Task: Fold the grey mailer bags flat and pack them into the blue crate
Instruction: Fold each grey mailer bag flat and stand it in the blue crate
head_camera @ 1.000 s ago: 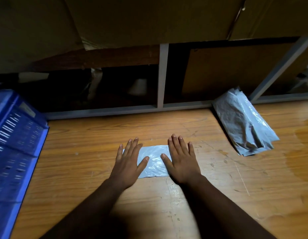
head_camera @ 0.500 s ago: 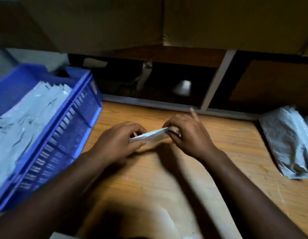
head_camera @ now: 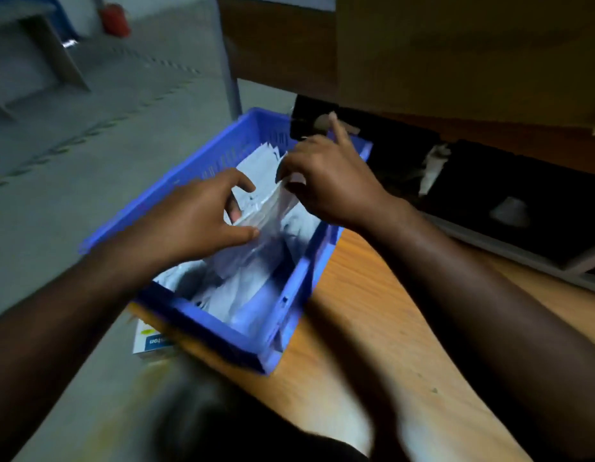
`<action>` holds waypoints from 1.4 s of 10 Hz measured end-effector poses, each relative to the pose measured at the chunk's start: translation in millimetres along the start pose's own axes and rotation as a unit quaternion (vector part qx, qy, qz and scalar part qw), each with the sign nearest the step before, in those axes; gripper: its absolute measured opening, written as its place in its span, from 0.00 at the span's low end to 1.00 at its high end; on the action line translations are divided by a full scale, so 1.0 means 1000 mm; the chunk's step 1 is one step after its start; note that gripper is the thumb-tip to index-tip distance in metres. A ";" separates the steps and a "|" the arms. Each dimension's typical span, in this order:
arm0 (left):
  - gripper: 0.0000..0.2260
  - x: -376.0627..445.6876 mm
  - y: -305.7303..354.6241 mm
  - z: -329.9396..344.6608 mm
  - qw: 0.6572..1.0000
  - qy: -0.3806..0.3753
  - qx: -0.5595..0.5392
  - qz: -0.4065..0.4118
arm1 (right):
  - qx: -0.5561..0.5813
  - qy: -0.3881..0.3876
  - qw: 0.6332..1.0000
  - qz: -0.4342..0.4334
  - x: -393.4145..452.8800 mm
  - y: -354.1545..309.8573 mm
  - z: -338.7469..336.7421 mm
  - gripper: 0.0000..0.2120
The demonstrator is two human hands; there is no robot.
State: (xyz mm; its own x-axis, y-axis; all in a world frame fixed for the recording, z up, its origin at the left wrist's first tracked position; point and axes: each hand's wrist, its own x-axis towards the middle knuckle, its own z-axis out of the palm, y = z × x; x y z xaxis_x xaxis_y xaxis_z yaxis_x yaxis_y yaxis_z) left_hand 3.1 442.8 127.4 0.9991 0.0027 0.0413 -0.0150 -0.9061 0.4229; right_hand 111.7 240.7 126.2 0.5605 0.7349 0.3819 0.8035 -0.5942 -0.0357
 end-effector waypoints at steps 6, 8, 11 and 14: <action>0.18 0.029 -0.076 0.079 0.936 -0.334 0.033 0.108 | 0.606 -0.035 0.453 0.654 0.015 -0.138 0.080 0.07; 0.24 0.087 -0.113 0.058 0.944 -0.201 0.074 0.250 | 0.507 -0.203 0.531 0.648 0.023 -0.138 0.102 0.17; 0.28 0.117 -0.121 0.089 0.825 -0.193 0.229 0.479 | 0.467 -0.322 0.573 0.591 0.018 -0.158 0.122 0.36; 0.29 0.123 -0.137 0.099 0.823 -0.149 0.279 0.472 | 0.448 -0.399 0.551 0.579 0.020 -0.156 0.138 0.12</action>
State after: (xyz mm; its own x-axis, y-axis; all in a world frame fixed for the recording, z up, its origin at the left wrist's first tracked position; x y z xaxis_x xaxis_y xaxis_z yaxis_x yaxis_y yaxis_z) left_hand 131.7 524.9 -15.3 0.5197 -0.8418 -0.1456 -0.8523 -0.4993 -0.1557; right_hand 25.3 393.5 12.4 0.4236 0.1539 -0.8927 -0.6115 -0.6785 -0.4071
